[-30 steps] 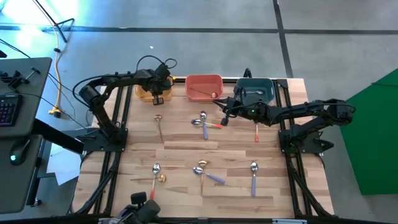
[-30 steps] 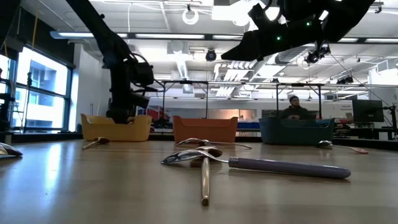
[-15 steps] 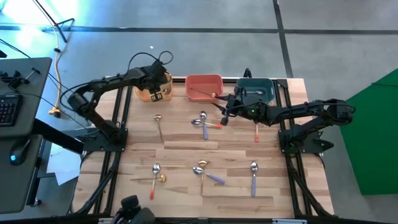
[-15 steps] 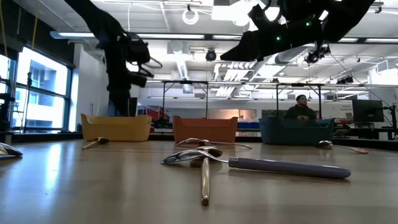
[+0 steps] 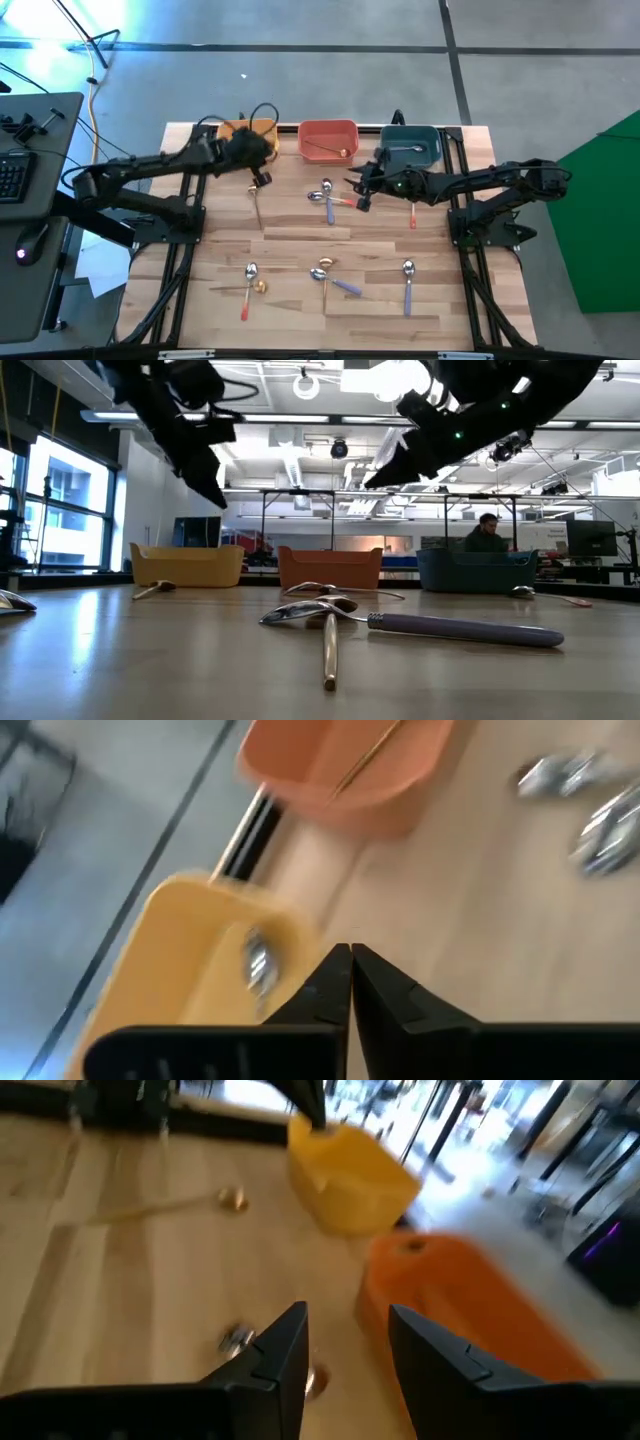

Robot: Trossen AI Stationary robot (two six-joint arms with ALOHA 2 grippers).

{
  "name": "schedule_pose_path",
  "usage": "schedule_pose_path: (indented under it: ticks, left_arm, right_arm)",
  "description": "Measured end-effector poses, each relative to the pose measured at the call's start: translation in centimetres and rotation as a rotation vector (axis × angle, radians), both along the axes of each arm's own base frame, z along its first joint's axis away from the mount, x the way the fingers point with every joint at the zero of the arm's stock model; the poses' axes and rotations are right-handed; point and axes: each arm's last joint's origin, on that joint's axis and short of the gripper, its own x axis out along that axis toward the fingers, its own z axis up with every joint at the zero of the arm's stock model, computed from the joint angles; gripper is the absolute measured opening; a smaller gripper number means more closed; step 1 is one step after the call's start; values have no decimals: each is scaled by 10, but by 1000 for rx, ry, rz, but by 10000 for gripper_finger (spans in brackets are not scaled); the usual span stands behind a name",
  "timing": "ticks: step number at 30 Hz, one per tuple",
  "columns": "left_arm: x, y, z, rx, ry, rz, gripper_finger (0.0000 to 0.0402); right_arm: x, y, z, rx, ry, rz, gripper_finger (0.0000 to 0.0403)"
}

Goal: Sort silverware by color (type)
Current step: Put the orange spoon into the yellow bin

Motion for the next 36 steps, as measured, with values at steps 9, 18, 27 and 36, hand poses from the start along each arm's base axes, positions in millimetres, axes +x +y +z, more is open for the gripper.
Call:
schedule_pose_path:
  ticks: [9, 18, 27, 36]
  left_arm:
    - [10, -49, -35, -24, -304, -126, 3]
    - [1, -69, -59, -76, -646, -208, 3]
    - [-8, -71, -69, -103, -718, -212, 3]
    - [-8, -71, -68, -120, -729, -234, 3]
  right_arm:
    - [-12, 21, -27, 286, 245, 75, 126]
    - [-12, 29, -28, 366, 230, 61, 149]
    - [5, 15, -49, 319, 219, 47, 224]
    - [14, -27, -87, 342, 253, 21, 227]
